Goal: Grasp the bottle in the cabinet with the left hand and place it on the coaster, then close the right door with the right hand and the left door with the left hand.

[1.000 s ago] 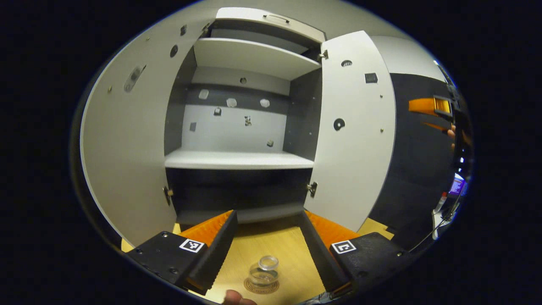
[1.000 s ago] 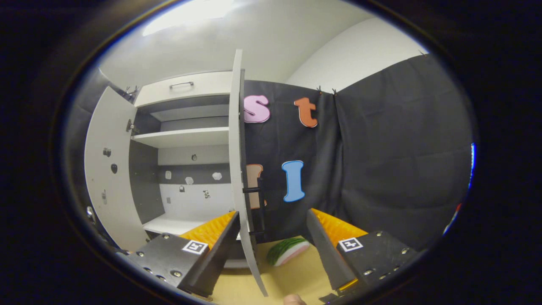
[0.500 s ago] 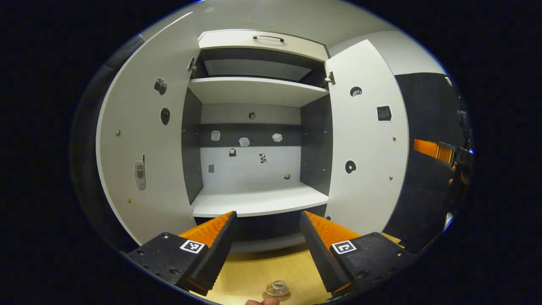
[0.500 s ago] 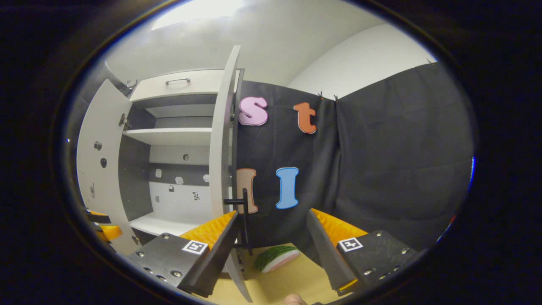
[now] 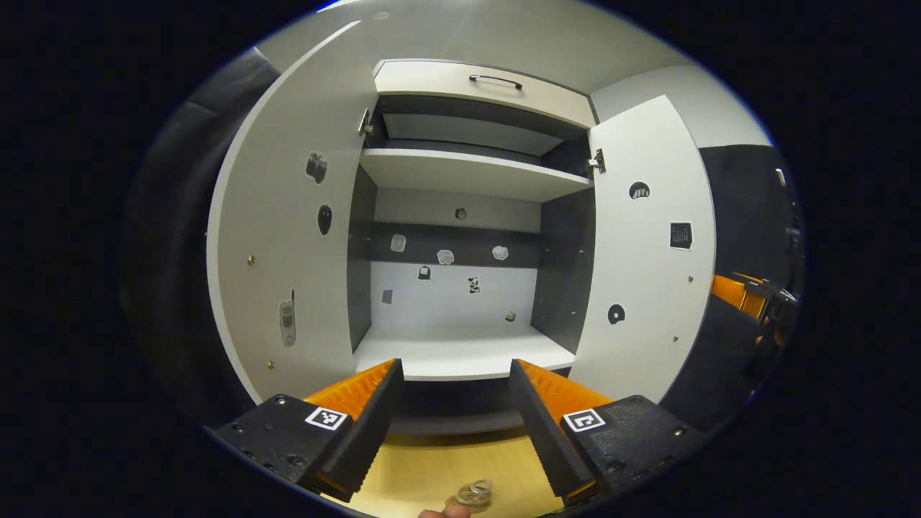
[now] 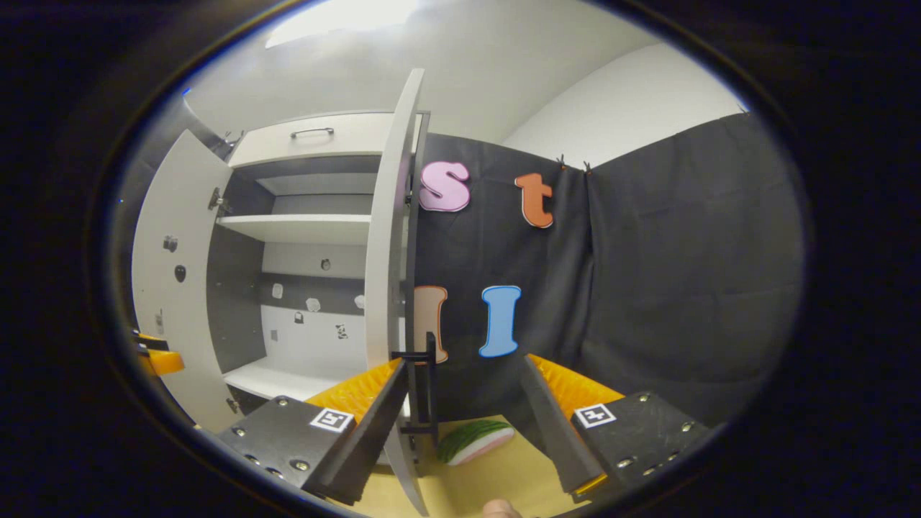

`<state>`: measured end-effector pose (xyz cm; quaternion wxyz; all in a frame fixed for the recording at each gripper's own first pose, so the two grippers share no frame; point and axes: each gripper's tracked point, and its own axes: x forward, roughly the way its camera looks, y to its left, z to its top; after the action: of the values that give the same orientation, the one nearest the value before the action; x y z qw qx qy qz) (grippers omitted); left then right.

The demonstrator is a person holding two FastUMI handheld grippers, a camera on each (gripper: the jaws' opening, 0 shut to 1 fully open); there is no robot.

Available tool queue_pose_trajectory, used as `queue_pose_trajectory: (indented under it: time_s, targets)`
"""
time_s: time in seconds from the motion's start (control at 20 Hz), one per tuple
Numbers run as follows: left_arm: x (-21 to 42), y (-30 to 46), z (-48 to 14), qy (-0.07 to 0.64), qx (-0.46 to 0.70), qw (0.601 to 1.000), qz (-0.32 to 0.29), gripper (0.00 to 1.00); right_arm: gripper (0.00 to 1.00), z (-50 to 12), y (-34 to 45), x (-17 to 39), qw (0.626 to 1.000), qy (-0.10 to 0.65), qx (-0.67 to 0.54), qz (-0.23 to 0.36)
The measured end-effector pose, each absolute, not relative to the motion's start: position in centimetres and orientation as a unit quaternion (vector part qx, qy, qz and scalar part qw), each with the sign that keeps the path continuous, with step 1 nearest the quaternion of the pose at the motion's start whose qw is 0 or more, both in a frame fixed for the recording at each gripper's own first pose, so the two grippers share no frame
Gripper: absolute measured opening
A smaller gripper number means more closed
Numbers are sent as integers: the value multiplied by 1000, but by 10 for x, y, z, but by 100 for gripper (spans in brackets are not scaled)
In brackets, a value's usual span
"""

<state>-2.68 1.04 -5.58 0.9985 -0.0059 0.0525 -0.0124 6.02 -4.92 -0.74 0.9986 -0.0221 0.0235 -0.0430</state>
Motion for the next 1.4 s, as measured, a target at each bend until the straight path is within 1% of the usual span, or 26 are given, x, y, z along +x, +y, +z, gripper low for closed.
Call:
queue_pose_trajectory:
  time_s: [0.1,0.15,0.2,0.25,0.4,0.45,0.5,0.55,0.6,0.65,0.7,0.75,0.9,0.95,1.0,1.1,1.3,1.35,1.4]
  targets:
    - [-28,12,-55,49,-2,999,-14,94,92,-5,-49,60,998,23,-26,-43]
    - [-29,12,-56,49,-6,999,-16,93,95,-5,-48,61,998,23,-26,-43]
    - [-29,12,-57,49,-12,999,-19,94,95,-5,-47,61,999,25,-26,-41]
    - [-28,12,-58,49,-19,998,-21,94,92,-6,-45,62,999,27,-25,-39]
    - [-28,18,-53,53,-30,998,-15,93,92,-6,-42,64,999,30,-20,-31]
    - [-29,21,-48,51,-29,998,-11,93,95,-6,-41,64,999,31,-17,-31]
    - [-27,23,-40,43,-28,999,-7,94,95,-6,-41,64,999,32,-17,-28]
    - [-28,25,-34,36,-27,999,-2,94,92,-7,-40,63,999,33,-17,-24]
    - [-30,26,-31,31,-25,999,4,93,92,-7,-39,64,999,36,-18,-19]
    - [-32,27,-28,28,-23,999,9,93,95,-8,-37,64,999,37,-19,-12]
    - [-35,28,-25,26,-21,999,12,93,99,-7,-34,65,999,38,-18,-4]
    - [-38,28,-23,25,-20,999,16,93,95,-7,-30,65,999,39,-19,7]
    - [-51,36,-19,28,-22,999,39,93,95,-8,-13,68,998,44,-8,46]
    - [-56,39,-16,24,-24,998,46,93,92,-10,-4,69,997,48,-3,63]
    - [-60,43,-16,23,-26,998,53,93,95,-11,5,70,996,51,-2,79]
    - [-68,55,-17,23,-25,997,67,93,95,-11,21,72,993,55,2,104]
    - [-79,78,-22,28,-21,995,96,93,95,-18,46,76,986,68,27,148]
    - [-80,82,-22,28,-23,994,102,93,92,-21,52,79,984,74,30,158]
    - [-81,84,-22,28,-27,993,107,93,95,-26,56,82,983,80,28,164]
